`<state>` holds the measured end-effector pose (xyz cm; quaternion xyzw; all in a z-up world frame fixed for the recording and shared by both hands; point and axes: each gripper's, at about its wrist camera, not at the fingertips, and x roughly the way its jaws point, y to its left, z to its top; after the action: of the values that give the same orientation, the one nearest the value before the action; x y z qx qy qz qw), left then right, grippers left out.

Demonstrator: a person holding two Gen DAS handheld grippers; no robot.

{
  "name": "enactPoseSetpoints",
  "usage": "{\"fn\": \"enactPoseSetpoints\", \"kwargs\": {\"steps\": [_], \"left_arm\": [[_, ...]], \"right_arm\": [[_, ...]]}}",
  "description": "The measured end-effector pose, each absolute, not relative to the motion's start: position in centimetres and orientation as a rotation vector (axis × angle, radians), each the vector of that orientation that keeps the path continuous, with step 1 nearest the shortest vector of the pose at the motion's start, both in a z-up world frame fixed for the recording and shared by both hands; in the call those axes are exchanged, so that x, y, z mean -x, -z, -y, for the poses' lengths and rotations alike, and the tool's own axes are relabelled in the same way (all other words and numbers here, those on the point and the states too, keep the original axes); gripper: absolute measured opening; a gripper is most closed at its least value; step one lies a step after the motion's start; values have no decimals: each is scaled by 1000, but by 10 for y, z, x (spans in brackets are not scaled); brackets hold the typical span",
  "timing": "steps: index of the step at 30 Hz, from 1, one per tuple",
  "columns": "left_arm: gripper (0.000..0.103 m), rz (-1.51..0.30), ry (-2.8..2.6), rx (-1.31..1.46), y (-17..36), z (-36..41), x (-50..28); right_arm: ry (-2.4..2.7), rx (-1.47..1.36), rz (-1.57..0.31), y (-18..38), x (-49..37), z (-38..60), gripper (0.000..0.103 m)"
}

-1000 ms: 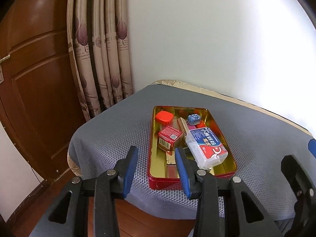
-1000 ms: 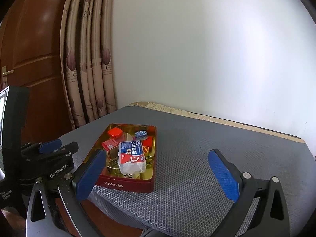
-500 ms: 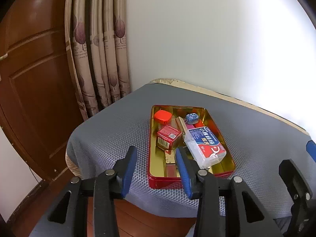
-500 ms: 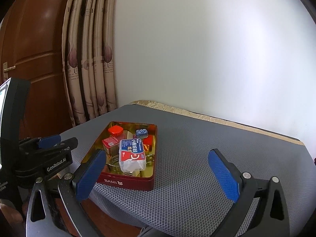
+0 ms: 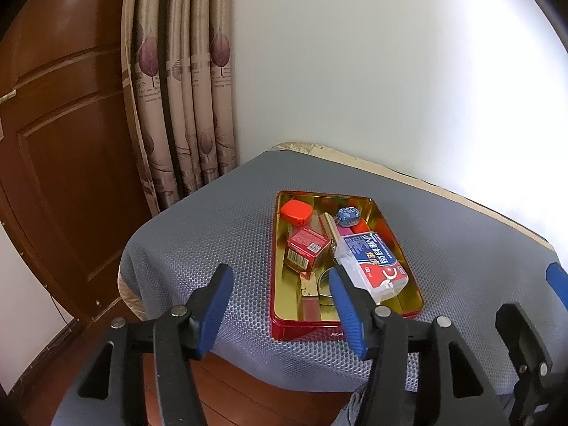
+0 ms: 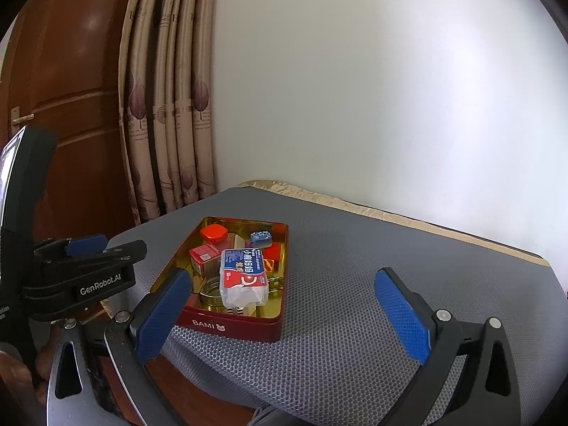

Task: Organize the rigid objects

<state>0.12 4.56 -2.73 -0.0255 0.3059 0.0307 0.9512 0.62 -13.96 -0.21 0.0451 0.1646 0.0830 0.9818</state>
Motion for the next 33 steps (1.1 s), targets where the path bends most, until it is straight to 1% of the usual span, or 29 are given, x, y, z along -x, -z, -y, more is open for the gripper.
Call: {"fn": "enactPoseSetpoints", "kwargs": {"steps": [12,14,18,20,21,25,33], "left_arm": [[59,-599,-85,51,21,-48,4],[60,-596,-80,55,19,-50,5],[69,-575,-84,48,13,-52,7],[75,-566,-88,43,11,-53,8],[82,-571,-82,46,10,-54,8],[84,-560,-48,74,6,-59,11],[84,-531,-45,91,0,-64,14]], "right_arm": [[-177,-79,-331,1,-3,138,103],[-175,-74,-330,1,-1,136,103],[-183,-63,-328,1,0,135,103],[-183,-60,-326,0,1,134,103],[-183,-59,-326,0,1,134,103],[-186,-60,-323,0,2,134,103],[-189,-58,-327,0,2,135,103]]}}
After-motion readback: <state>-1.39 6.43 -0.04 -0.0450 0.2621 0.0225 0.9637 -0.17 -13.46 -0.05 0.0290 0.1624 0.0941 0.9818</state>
